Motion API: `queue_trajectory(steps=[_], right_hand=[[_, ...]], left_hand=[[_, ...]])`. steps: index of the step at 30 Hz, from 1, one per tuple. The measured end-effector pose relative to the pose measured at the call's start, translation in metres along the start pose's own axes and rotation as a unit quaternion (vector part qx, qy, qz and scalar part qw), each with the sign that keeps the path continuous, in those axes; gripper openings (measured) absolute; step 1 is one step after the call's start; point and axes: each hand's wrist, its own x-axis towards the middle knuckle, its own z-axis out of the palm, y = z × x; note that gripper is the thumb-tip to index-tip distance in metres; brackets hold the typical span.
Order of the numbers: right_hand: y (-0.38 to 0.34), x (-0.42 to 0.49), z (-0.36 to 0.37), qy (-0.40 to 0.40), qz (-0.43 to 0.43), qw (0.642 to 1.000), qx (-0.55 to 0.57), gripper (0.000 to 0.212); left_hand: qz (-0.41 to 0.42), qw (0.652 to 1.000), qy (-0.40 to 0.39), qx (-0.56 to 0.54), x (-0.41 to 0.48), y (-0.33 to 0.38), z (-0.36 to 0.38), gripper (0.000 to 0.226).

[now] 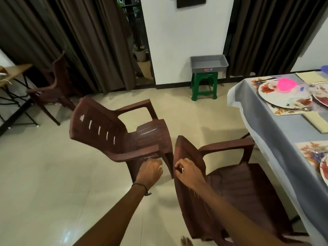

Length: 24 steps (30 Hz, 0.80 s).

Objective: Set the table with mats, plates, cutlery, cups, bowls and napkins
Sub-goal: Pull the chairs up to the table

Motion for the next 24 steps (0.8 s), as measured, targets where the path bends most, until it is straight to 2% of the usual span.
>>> queue_trajectory(steps=[4,6,9,11,15,19,24], right_hand=[[-0.017,0.041,0.003,0.036,0.003,0.999,-0.025,0.013],[-0.024,0.056,0.010,0.051,-0.004,0.997,-0.052,0.014],[-0.033,0.080,0.024,0.067,-0.017,0.988,-0.137,0.020],[-0.041,0.099,0.030,0.076,-0.015,0.977,-0.196,0.023],[-0.061,0.143,0.041,0.042,0.015,0.982,-0.183,0.033],[-0.076,0.193,0.060,-0.004,0.096,0.981,-0.167,0.040],[-0.091,0.243,0.108,-0.075,0.116,0.976,-0.166,0.046]], left_hand=[[-0.042,0.999,-0.002,-0.010,0.044,-0.059,-0.005,0.026],[-0.066,0.998,0.001,-0.014,0.063,-0.084,-0.010,0.021],[-0.054,0.999,-0.001,0.000,0.095,-0.112,-0.013,0.010],[-0.047,0.999,-0.004,0.014,0.119,-0.128,-0.012,0.014],[-0.026,0.998,-0.029,0.048,0.164,-0.162,0.002,0.023],[0.000,0.997,-0.057,0.055,0.207,-0.198,0.009,0.031],[-0.030,0.998,-0.042,0.045,0.230,-0.260,-0.002,0.038]])
